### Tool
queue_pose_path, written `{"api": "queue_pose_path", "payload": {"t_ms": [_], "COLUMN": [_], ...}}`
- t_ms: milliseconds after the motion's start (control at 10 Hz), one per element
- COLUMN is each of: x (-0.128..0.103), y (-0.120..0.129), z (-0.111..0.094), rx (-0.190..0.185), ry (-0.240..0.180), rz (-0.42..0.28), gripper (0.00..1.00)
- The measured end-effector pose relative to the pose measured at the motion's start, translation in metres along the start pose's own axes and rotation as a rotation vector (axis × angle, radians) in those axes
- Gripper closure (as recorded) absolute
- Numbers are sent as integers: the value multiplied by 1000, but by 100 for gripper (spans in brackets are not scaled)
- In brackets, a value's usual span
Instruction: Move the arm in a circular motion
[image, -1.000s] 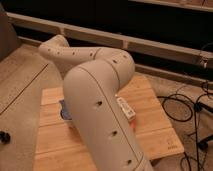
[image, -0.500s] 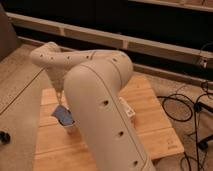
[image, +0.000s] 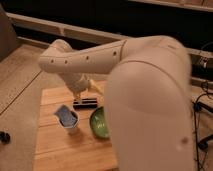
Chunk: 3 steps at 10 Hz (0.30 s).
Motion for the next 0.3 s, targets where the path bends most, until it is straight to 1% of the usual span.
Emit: {"api": "queue_pose_path", "payload": {"t_ms": [100, 300], "x": [13, 25], "y": [-31, -64], "z": [-5, -19], "rx": [32, 62], "ry": [-19, -54], "rz": [78, 164], "gripper": [35, 35]}}
